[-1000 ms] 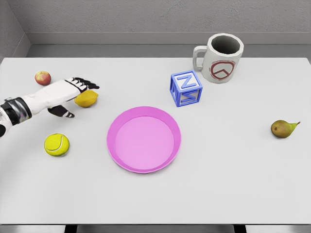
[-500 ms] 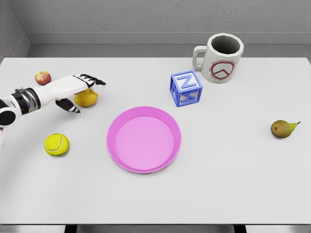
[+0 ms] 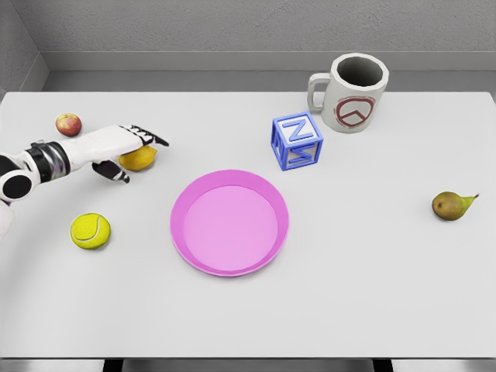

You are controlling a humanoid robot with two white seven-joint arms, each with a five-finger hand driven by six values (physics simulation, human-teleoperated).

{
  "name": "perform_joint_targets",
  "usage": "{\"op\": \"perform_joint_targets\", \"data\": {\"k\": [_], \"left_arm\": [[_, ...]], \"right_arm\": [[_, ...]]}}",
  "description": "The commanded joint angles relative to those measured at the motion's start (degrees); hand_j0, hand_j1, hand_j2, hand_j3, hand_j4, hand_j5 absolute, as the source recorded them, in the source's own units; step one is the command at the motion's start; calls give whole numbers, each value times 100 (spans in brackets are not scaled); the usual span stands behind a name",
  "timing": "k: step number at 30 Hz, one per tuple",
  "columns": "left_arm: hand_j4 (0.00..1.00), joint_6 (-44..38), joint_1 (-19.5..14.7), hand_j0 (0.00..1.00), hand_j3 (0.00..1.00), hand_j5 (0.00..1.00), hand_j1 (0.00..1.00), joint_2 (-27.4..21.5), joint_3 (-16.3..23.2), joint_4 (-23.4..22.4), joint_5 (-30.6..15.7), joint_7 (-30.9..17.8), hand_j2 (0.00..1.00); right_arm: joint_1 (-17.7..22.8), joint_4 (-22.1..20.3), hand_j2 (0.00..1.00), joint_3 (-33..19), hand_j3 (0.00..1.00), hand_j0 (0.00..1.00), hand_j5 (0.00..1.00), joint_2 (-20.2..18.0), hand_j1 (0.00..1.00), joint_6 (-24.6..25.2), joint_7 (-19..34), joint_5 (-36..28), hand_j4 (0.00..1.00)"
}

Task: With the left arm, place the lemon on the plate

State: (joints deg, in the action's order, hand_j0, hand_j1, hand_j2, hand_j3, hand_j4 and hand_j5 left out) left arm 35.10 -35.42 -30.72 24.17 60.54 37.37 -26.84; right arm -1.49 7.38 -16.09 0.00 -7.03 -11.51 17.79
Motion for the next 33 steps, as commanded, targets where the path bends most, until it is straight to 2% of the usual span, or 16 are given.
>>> {"op": "perform_joint_targets", "data": {"k": [1,8,9,13,15,21,26,29,33], "left_arm": [[79,-10,0,79,79,79,79,-31,0,-7,-2,3,79],[74,-10,-44,74,74,74,74,-31,52,20,-11,3,74],[74,-10,-44,74,74,74,74,-22,61,46,-55,-190,74],[72,-10,-35,72,72,72,72,13,61,46,-46,-225,72],[62,-10,-35,62,62,62,62,4,44,28,-55,-225,62],[53,-10,-44,53,53,53,53,-31,35,46,-72,-226,53],[52,-10,-26,52,52,52,52,-4,44,64,-72,-234,52],[49,-10,0,49,49,49,49,-48,0,485,-81,-234,49],[49,-10,53,49,49,49,49,-57,-9,986,-90,-234,49]], "right_arm": [[0,0,100,0,100,100,100,0,100,0,0,-3,100],[0,0,100,0,100,100,100,0,100,0,0,-3,100],[0,0,100,0,100,100,100,0,100,0,0,-3,100],[0,0,100,0,100,100,100,0,100,0,0,-3,100],[0,0,100,0,100,100,100,0,100,0,0,-3,100],[0,0,100,0,100,100,100,0,100,0,0,-3,100],[0,0,100,0,100,100,100,0,100,0,0,-3,100],[0,0,100,0,100,100,100,0,100,0,0,-3,100],[0,0,100,0,100,100,100,0,100,0,0,-3,100]]}}
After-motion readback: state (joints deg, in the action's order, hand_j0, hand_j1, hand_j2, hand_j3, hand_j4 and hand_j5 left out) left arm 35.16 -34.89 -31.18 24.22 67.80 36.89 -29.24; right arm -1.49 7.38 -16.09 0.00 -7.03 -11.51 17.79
